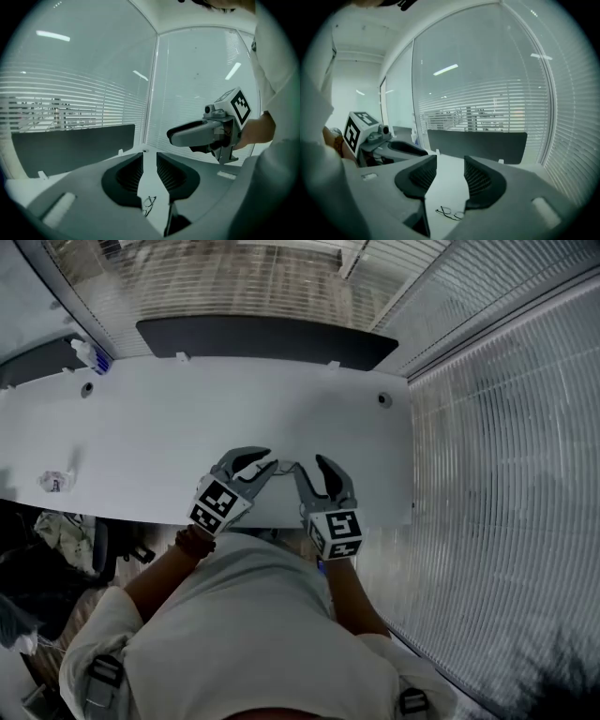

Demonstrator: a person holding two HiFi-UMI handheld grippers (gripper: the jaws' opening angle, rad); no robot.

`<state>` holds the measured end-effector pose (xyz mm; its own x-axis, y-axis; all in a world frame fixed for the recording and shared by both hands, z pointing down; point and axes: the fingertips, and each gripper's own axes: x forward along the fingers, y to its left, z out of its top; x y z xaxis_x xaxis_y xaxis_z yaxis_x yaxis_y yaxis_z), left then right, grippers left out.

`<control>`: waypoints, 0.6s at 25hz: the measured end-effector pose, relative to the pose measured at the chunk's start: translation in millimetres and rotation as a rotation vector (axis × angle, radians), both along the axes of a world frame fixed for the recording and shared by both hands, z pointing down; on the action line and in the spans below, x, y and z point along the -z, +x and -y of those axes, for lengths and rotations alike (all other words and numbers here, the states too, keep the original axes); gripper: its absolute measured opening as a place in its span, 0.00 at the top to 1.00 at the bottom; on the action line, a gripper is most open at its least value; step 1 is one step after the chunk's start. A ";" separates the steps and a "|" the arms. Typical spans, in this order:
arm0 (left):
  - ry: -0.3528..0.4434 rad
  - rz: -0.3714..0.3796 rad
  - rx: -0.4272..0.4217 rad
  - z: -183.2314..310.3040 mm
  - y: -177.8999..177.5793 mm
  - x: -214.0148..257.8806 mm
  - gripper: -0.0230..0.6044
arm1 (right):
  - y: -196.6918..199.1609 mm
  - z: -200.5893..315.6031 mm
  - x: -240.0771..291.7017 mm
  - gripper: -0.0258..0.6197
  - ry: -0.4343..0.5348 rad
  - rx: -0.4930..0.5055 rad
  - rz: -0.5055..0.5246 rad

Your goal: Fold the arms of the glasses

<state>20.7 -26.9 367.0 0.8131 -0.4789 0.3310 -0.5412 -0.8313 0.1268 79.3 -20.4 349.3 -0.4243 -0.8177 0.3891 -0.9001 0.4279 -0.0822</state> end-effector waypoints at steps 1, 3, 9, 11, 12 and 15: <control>-0.008 -0.019 0.002 -2.3 -0.3 8.0 0.81 | -5.1 0.3 12.7 0.68 0.021 0.009 0.014; -0.009 -0.055 0.007 -7.5 -2.0 23.7 0.81 | -14.1 -1.7 35.3 0.68 0.061 0.028 0.035; 0.006 -0.169 0.011 -22.5 -1.1 71.8 0.84 | -26.8 -16.4 78.4 0.69 0.146 0.067 0.103; 0.027 -0.189 0.006 -23.4 -0.3 85.3 0.86 | -29.3 -19.4 88.7 0.71 0.173 0.080 0.112; 0.034 -0.198 0.004 -24.1 0.2 89.8 0.86 | -30.1 -21.2 92.2 0.72 0.181 0.087 0.120; 0.042 -0.221 0.005 -28.1 -0.5 98.1 0.88 | -33.0 -27.7 98.5 0.76 0.202 0.110 0.163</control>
<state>20.1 1.2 268.9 0.8615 -0.4923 0.1244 -0.5078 -0.8360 0.2081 46.3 7.3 250.8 -0.5584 -0.8172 0.1428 -0.8292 0.5447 -0.1251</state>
